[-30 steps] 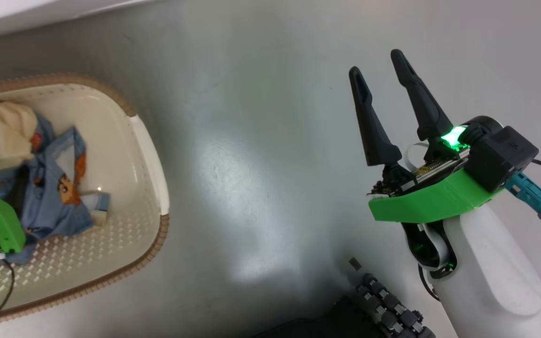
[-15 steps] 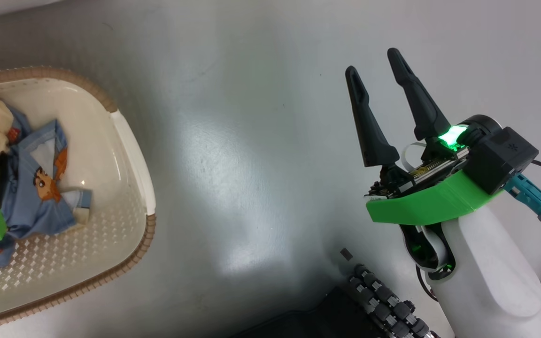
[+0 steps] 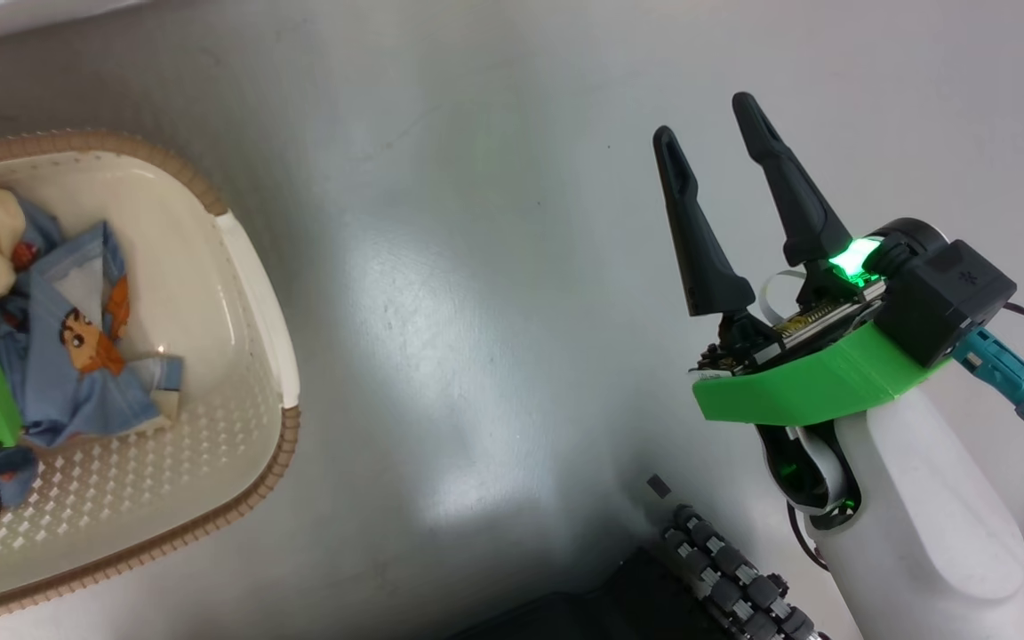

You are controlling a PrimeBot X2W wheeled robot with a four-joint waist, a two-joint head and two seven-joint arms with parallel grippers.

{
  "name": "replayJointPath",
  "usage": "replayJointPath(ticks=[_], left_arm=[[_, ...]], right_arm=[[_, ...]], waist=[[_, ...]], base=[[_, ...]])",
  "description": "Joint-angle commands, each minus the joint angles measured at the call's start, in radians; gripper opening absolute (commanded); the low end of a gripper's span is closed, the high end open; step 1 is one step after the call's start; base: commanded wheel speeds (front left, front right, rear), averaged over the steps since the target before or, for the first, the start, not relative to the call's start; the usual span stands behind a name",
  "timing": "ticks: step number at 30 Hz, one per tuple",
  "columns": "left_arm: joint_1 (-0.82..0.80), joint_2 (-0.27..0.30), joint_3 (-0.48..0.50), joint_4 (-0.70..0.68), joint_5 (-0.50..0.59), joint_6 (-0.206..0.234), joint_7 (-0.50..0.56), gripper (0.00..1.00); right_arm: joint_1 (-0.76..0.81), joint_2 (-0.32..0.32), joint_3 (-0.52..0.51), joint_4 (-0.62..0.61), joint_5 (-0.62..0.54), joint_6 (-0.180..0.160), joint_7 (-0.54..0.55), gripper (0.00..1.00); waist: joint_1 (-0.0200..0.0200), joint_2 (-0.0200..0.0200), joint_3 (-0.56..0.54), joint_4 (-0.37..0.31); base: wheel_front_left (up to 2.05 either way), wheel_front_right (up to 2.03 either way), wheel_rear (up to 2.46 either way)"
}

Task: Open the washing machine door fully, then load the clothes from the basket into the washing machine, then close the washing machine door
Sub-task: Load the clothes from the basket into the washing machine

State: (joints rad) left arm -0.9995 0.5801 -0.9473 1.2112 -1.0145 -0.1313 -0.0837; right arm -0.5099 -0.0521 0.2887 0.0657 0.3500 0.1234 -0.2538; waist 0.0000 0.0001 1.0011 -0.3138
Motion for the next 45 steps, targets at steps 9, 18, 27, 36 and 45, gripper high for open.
replayJointPath(ticks=[9,18,27,36,45], left_arm=[[0.066,0.014,-0.010,-0.051,-0.052,0.001,-0.035,0.00],[0.156,-0.007,-0.028,-0.109,-0.132,0.001,-0.096,0.00],[0.231,-0.025,-0.051,-0.192,-0.179,0.001,-0.164,0.00],[0.302,-0.025,0.013,-0.301,-0.165,0.001,-0.178,0.00],[0.415,-0.052,0.221,-0.445,-0.047,0.001,-0.178,0.00]], right_arm=[[0.017,0.002,0.013,-0.001,0.004,0.007,-0.008,1.00],[0.030,0.002,0.001,0.039,0.007,0.007,-0.008,1.00],[0.049,0.002,-0.017,0.090,-0.008,0.007,-0.008,1.00],[0.077,0.002,-0.037,0.139,-0.023,0.007,-0.008,1.00],[0.125,0.002,-0.081,0.180,-0.046,0.007,-0.008,1.00]], waist=[[0.0000,-0.0001,-0.076,0.017],[0.0000,-0.0001,-0.217,0.049],[0.0000,-0.0001,-0.368,0.098],[0.0000,-0.0001,-0.515,0.144],[0.0000,-0.0001,-0.631,0.209]], base=[[0.00,0.00,0.00],[0.00,0.00,0.00],[0.00,0.00,0.00],[0.00,0.00,0.00],[0.00,0.00,0.00]])
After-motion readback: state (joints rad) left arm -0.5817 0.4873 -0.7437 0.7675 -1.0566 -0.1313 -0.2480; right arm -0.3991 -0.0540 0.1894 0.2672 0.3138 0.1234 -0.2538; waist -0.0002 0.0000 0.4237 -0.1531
